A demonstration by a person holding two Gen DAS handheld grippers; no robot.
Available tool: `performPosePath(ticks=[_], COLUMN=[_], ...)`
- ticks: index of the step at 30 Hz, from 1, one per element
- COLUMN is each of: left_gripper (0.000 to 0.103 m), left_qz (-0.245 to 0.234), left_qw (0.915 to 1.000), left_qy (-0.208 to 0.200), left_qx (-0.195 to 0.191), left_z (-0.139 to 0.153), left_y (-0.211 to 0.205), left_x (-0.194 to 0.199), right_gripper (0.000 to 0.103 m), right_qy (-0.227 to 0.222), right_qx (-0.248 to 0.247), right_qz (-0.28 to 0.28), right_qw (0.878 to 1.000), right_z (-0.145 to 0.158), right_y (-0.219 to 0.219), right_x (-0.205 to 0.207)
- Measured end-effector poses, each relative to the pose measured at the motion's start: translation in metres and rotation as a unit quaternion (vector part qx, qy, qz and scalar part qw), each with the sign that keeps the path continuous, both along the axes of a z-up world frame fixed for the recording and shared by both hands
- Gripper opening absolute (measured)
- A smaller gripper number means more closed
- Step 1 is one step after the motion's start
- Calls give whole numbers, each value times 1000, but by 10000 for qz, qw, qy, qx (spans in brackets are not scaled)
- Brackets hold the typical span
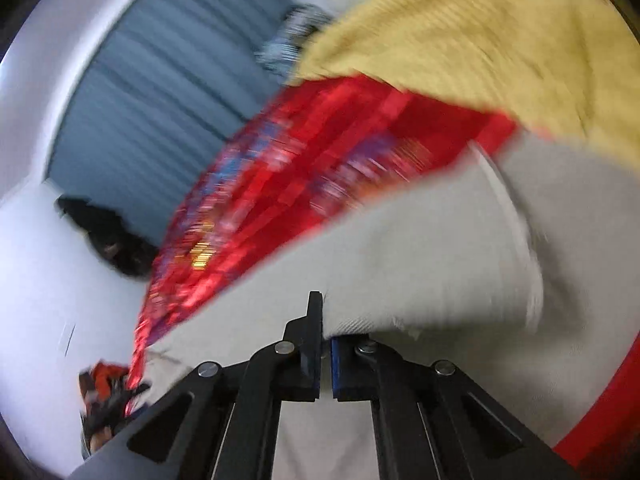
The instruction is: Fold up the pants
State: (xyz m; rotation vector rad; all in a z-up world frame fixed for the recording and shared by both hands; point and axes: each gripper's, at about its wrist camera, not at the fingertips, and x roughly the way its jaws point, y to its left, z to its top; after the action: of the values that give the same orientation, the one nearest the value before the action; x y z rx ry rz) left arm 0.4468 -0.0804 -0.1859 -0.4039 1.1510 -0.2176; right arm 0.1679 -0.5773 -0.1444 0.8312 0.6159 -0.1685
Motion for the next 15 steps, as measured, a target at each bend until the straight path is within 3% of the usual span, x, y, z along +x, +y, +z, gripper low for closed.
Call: performPosePath(ticks=[3,7,8,9,10,13,15], left_gripper=[103,99,72,14,2,4,5], left_qz=[320,463,527,573,620,585,431], left_qw=[9981,9963,9958,9949,9940,9958,9954], left_qy=[213,377,430,516,663,150,-554], left_qx=[-484,-623,-618,-647,-602,-686,-649], left_z=[-6,-11,-10,-8,-5,31,78], left_y=[4,3,4,5,7,18,24], left_x=[31,55,57,58,56,32,-8], right_gripper=[3,3,3,3,3,3,3], right_qy=[-338,-699,-772,-799,-751,-320,-389], right_qx=[-231,-446,-459,-463,-469,-553,-581], right_qz=[280,598,647,674,703,718,702], right_qw=[9988,9948,9939,9934,9936,9954,9951], right_z=[39,75,81,83,83,70,73], right_y=[4,12,12,11,8,-13,-30], right_x=[-9,-29,-36,-45,-48,-29,-15])
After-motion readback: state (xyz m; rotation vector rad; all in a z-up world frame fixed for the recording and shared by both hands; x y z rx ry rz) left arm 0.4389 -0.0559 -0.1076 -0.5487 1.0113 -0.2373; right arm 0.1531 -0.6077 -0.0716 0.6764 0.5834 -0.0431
